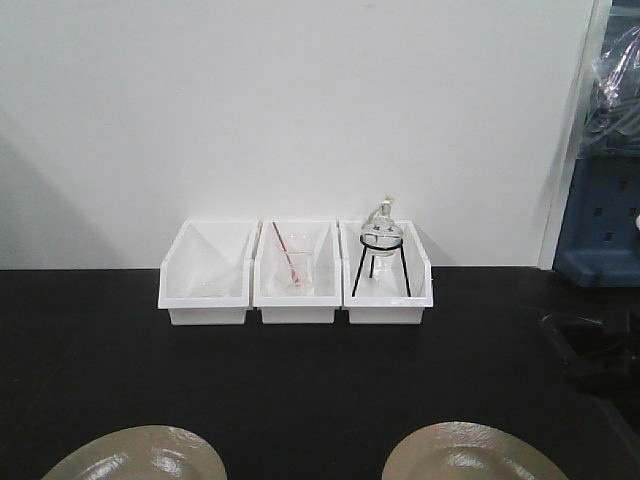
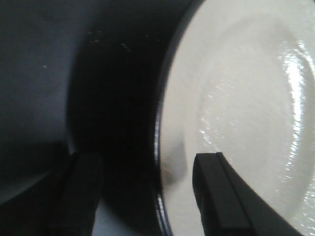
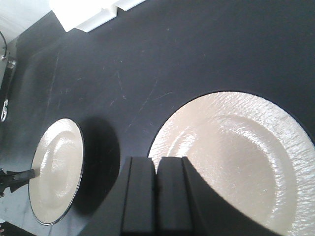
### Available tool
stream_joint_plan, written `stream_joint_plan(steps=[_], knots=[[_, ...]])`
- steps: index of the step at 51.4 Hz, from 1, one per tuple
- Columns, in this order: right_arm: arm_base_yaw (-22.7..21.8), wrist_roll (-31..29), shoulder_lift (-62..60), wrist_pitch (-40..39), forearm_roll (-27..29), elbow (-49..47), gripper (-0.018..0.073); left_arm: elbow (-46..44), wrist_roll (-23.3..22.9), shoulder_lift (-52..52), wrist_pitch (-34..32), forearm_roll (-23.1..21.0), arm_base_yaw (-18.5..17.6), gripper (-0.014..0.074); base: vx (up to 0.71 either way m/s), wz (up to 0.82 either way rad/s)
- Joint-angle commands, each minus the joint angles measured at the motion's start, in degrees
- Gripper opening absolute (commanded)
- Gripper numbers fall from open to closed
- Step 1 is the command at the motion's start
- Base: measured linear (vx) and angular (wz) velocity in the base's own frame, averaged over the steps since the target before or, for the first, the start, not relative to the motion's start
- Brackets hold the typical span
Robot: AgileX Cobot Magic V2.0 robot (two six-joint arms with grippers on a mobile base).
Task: Arrange circular plates on left workspace
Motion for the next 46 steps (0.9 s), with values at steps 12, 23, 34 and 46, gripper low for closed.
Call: stream_joint_plan(steps=[12,23,34,46], knots=[[-0.20,-0.77,-2.04,-0.80,3.79,-1.78,-0.0003,-1.53,2.02,2.91,7.42,-9.00,-0.63,0.0445,0.00,0.00],[-0.20,-0.77,-2.04,-0.76,3.55,-1.78,-0.0003,-1.53,1.98,3.62,8.91,-10.25,-1.56,-0.0013,0.00,0.00],[-0.20,-0.77,-2.04,-0.65,3.27,-1.78,-0.0003,-1.53,4.07,3.60,15.88,-25.10,-2.54,-0.0006,0.00,0.00],[-0.20,-0.77,-2.04,-0.65,3.12,-1.78,-0.0003,-3.77,6.42,3.60,12.40,-37.88,-9.75,-0.0003,0.00,0.00]])
